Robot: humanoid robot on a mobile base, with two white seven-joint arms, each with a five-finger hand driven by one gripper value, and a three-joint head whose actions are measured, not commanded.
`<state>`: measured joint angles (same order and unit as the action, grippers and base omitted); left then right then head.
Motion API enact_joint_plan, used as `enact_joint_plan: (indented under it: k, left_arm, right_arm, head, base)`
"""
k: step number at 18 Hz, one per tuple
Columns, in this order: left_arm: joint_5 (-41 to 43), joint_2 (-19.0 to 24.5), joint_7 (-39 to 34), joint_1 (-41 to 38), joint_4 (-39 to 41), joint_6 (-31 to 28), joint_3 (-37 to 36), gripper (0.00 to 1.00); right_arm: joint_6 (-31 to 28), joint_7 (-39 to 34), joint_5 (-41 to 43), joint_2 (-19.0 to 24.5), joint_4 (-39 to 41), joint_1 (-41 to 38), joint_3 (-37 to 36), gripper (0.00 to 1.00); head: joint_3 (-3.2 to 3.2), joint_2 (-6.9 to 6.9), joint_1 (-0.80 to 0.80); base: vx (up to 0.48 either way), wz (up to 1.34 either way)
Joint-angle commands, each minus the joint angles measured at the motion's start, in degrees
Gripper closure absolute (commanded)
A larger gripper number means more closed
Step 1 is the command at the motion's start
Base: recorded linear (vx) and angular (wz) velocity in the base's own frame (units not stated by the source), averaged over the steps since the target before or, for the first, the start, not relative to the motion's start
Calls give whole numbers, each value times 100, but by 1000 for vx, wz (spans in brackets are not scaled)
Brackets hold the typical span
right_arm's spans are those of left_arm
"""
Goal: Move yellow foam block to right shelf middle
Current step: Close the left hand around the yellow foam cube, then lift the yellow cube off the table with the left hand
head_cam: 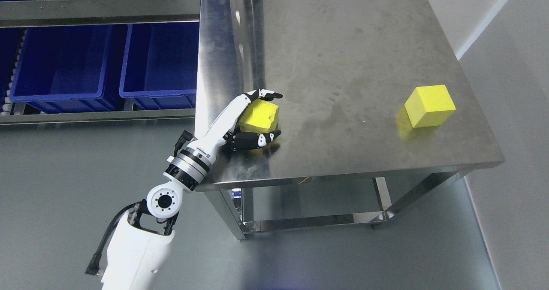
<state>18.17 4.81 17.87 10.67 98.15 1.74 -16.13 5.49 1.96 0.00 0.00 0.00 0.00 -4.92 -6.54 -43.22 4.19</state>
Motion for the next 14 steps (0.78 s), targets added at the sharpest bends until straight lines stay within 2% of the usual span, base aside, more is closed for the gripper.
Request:
enact_joint_plan:
  k: [1, 2, 5, 9, 12, 14]
  left_arm:
    - [266, -50, 67, -4, -24, -51, -57, 90]
    - [266, -68, 172, -21, -24, -51, -57, 100]
    - [266, -261, 252, -74, -33, -51, 57, 100]
    - [257, -381, 200, -39, -33, -69, 733, 100]
    - [213, -381, -431, -21, -24, 1, 919, 100]
    - [-84, -381, -538, -13, -24, 80, 972, 100]
  right_arm:
    - [-4, -3, -18, -100, 100, -9, 0, 0]
    - [-4, -3, -18, -100, 100, -9, 0, 0]
    - [-4, -3, -18, -100, 100, -9, 0, 0]
    - [-4, -3, -18, -100, 100, -9, 0, 0]
    - [-4, -3, -18, -100, 100, -9, 0, 0]
    - [-4, -3, -18, -100, 100, -9, 0, 0]
  head:
    - [0, 0, 0]
    - [0, 0, 0]
    - [0, 0, 0]
    - [0, 0, 0]
    - [0, 0, 0]
    - [0, 0, 0]
  base:
    - [0, 0]
    - [0, 0]
    - [0, 0]
    - [4, 7]
    - [0, 0]
    - [-9, -60]
